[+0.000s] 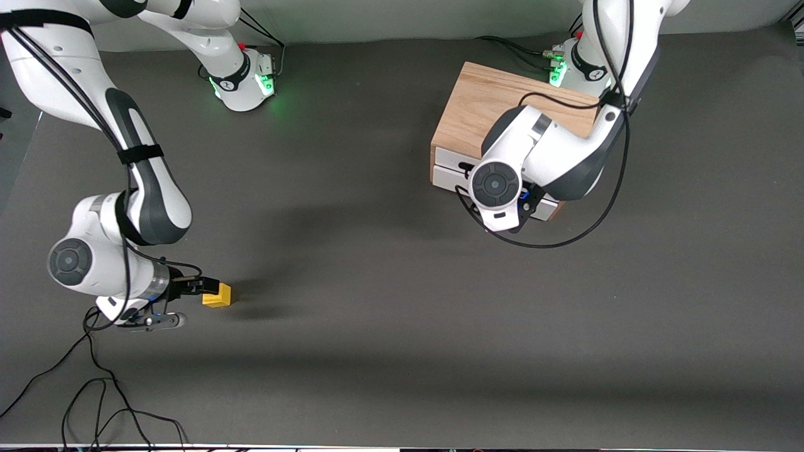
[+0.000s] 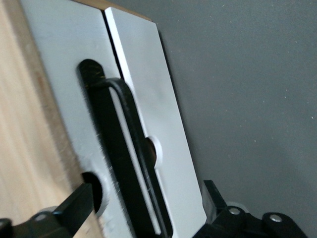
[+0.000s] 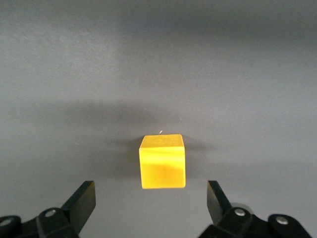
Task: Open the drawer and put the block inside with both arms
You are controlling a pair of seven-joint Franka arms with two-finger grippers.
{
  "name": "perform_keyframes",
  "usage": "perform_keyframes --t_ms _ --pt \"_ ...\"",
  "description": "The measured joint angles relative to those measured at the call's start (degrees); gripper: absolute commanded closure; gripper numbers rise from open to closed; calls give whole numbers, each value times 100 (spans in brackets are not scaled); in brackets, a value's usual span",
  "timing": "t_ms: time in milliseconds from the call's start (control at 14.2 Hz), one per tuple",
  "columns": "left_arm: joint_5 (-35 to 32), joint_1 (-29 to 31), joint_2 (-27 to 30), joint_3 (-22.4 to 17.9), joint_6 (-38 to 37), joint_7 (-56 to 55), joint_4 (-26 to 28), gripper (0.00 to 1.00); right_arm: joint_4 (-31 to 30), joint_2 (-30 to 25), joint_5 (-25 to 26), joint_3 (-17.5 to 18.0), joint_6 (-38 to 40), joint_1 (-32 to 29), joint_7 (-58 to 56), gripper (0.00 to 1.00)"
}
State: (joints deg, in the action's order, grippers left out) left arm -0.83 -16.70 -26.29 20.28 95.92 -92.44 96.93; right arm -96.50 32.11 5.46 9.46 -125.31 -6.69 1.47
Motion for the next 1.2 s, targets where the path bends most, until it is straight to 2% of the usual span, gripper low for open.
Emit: perform_keyframes --t_ms 352,704,774,915,985,1196 --pt "-37 1 -231 -19 134 -42 -2 1 -165 370 199 -21 -513 -11 0 0" --pt "-41 3 -314 -45 194 -54 -3 1 -184 565 228 -22 -699 -11 0 0" --pt "-65 3 -350 -48 253 -54 -3 1 -184 569 228 -22 -709 -11 0 3" --pt "-104 6 -453 -59 362 -57 -3 1 -183 569 228 -22 -716 -11 0 25" --pt "-111 11 -497 -61 393 -57 -4 1 -184 570 228 -22 -716 -11 0 32" --pt "-119 14 -568 -63 459 -58 -6 1 -184 582 229 -23 -717 -13 0 38"
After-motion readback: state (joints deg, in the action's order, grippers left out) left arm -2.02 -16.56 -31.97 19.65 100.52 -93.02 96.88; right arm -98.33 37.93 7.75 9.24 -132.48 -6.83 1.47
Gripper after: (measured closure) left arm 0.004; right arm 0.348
